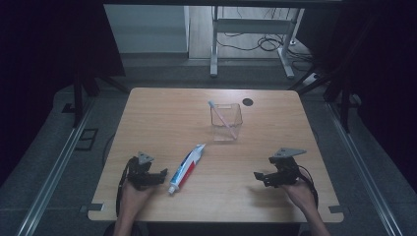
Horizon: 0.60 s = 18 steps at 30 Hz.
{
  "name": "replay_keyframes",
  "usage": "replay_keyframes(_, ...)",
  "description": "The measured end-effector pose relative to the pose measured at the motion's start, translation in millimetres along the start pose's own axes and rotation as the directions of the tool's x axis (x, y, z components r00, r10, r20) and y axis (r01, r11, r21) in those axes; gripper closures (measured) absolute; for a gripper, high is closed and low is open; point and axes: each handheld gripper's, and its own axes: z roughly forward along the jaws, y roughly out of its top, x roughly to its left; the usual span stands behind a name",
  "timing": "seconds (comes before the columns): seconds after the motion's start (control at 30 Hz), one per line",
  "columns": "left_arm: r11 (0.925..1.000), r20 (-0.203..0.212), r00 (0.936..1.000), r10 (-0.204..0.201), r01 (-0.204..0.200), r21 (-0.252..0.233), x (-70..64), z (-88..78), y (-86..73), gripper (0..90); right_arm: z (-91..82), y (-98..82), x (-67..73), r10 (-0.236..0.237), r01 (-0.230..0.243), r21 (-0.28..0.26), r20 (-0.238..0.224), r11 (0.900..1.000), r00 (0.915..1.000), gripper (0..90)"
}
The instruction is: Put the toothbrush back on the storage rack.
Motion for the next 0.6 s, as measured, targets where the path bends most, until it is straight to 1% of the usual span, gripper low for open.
replay_keyframes(0.07,1.0000,0.002,1.0000,0.002,-0.002,0.002,0.2,-0.2,0.0,13.9,-0.4,-4.9,0.2,0.008,-0.008,-0.002,0.001,1.000,1.0000,9.7)
replay_keyframes(0.37,1.0000,0.003,1.0000,0.004,-0.004,0.002,0.2,-0.3,0.0,14.3,1.5,-23.2,4.1,0.008,-0.008,-0.013,0.019,1.000,0.9998,10.1)
replay_keyframes(0.6,1.0000,0.003,1.0000,0.004,-0.004,0.002,0.2,-0.3,0.0,14.2,5.7,-33.8,6.0,0.020,-0.020,-0.003,0.015,1.000,0.9997,10.1)
